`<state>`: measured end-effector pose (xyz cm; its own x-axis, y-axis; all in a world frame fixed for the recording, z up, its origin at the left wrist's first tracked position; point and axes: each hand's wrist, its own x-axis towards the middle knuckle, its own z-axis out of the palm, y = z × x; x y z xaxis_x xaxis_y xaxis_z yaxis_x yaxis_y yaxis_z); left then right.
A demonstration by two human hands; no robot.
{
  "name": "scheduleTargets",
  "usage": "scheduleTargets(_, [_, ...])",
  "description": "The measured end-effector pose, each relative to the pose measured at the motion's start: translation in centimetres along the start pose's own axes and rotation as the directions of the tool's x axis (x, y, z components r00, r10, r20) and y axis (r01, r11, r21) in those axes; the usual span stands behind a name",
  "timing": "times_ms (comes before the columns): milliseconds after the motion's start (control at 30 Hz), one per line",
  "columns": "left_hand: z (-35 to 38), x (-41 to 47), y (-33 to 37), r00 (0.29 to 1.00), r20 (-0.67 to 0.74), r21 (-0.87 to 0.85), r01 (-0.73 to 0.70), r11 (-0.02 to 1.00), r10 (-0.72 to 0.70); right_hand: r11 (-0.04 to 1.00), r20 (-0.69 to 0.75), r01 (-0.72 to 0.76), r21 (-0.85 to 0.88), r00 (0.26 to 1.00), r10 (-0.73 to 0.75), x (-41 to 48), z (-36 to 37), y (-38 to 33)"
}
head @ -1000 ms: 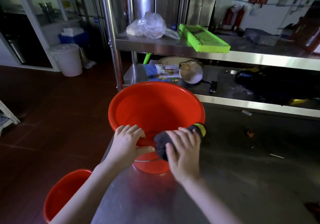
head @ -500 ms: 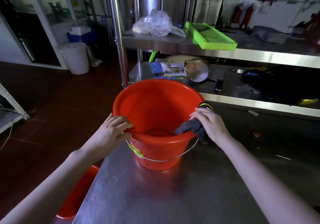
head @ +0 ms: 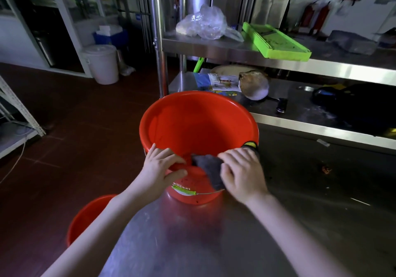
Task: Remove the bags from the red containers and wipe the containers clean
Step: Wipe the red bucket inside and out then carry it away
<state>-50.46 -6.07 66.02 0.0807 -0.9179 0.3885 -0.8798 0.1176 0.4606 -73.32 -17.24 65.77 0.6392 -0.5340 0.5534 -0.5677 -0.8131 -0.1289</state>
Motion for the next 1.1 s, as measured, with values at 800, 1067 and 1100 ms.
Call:
scheduleTargets(800, [-5.2, 0.4, -3.9, 0.976, 0.218, 0.178, -0.067, 0.982, 0.027, 0.99, 0.077, -0.012, 0.138, 0.997, 0.001, 3.8, -0.6, 6.7])
scheduleTargets(1067, [-1.8, 0.7, -1.2, 0.997, -0.014, 0.082, -0.075, 0.994, 0.077, 0.964, -0.223, -0.217, 0.151, 0.943, 0.247, 1.6, 0.9, 2.0])
scheduleTargets(1100, [-1.5, 0.5, -0.7, 0.996, -0.024, 0.087, -0.08, 0.993, 0.083, 0.964, -0.239, -0.232, 0.13, 0.936, 0.257, 1.0, 1.6, -0.1])
